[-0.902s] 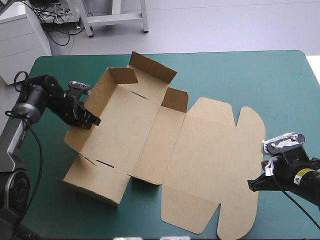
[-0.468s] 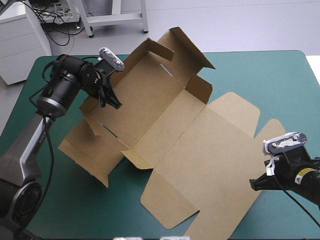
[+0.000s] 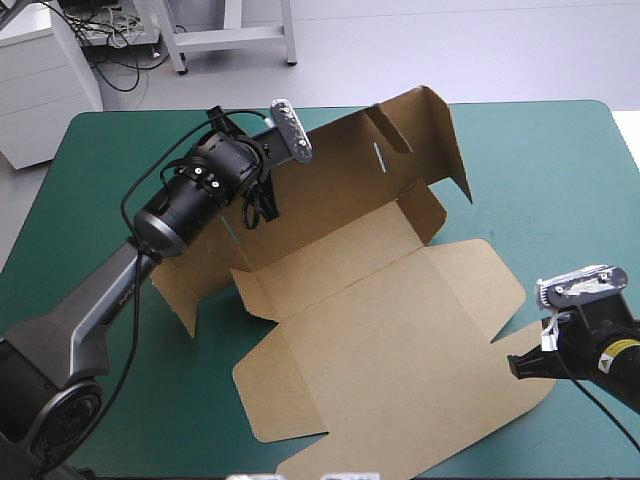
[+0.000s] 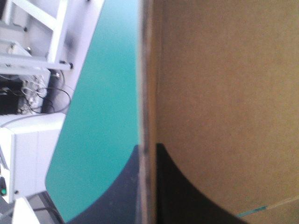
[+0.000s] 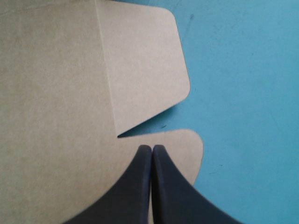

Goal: Fold the box

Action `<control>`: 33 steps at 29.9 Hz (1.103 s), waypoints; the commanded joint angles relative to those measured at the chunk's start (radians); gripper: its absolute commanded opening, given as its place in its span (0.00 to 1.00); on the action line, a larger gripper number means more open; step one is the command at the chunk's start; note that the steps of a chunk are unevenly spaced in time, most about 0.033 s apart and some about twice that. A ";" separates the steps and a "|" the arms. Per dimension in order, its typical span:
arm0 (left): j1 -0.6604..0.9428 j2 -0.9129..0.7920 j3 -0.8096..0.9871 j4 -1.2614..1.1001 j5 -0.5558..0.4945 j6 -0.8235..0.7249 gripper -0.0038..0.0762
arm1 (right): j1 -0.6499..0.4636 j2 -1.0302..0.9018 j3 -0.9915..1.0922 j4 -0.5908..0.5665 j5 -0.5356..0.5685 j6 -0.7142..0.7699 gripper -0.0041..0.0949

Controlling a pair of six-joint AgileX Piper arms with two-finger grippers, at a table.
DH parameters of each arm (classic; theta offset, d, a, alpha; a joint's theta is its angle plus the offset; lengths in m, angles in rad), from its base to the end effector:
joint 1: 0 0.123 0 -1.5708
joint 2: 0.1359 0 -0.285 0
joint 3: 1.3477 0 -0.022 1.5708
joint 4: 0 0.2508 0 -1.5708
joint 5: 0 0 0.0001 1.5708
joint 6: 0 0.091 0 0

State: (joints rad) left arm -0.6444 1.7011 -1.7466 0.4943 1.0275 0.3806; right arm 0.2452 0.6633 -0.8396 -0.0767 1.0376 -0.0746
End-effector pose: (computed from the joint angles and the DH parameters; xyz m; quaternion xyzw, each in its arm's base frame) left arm 0.3230 -0.1965 0.3911 0.4920 0.7728 0.1951 0.3502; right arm 0.1010 0.0191 0.3504 -0.1517 0.9085 -0.0048 0.3894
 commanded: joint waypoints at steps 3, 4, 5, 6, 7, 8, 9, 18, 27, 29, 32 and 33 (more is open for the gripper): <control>-0.107 -0.051 -0.028 0.139 -0.089 -0.016 0.01 | -0.004 -0.060 -0.024 -0.048 -0.080 0.035 0.02; -0.130 -0.051 -0.016 0.179 -0.091 -0.026 0.01 | -0.004 -0.069 -0.024 -0.060 -0.080 0.046 0.02; -0.154 -0.051 0.001 0.232 -0.096 -0.044 0.01 | -0.004 -0.074 -0.024 -0.060 -0.080 0.046 0.02; -0.177 -0.053 0.019 0.277 -0.101 -0.057 0.01 | -0.004 -0.079 -0.025 -0.060 -0.080 0.046 0.02; -0.198 -0.055 0.044 0.334 -0.111 -0.077 0.01 | -0.004 -0.079 -0.025 -0.060 -0.078 0.046 0.02; -0.218 -0.060 0.072 0.385 -0.127 -0.102 0.01 | -0.004 -0.079 -0.027 -0.058 -0.076 0.046 0.02; -0.234 -0.062 0.096 0.432 -0.142 -0.127 0.01 | -0.004 -0.079 -0.027 -0.056 -0.076 0.050 0.02; -0.291 -0.158 0.323 0.563 -0.260 -0.270 0.01 | -0.004 -0.079 -0.027 -0.056 -0.076 0.088 0.02; -0.296 -0.244 0.525 0.746 -0.320 -0.512 0.01 | -0.004 -0.078 -0.050 -0.056 -0.097 0.103 0.02; -0.296 -0.244 0.557 0.759 -0.350 -0.520 0.01 | -0.004 -0.078 -0.066 -0.056 -0.092 0.103 0.02; -0.300 -0.244 0.589 0.764 -0.376 -0.536 0.01 | -0.004 -0.078 -0.090 -0.056 -0.089 0.103 0.02; -0.306 -0.244 0.597 0.766 -0.369 -0.545 0.01 | -0.004 -0.078 -0.095 -0.056 -0.087 0.103 0.02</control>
State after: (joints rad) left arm -0.9340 1.5004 -1.1430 1.2085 0.6757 -0.1225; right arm 0.2452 0.5817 -0.8863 -0.1169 1.0057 0.0300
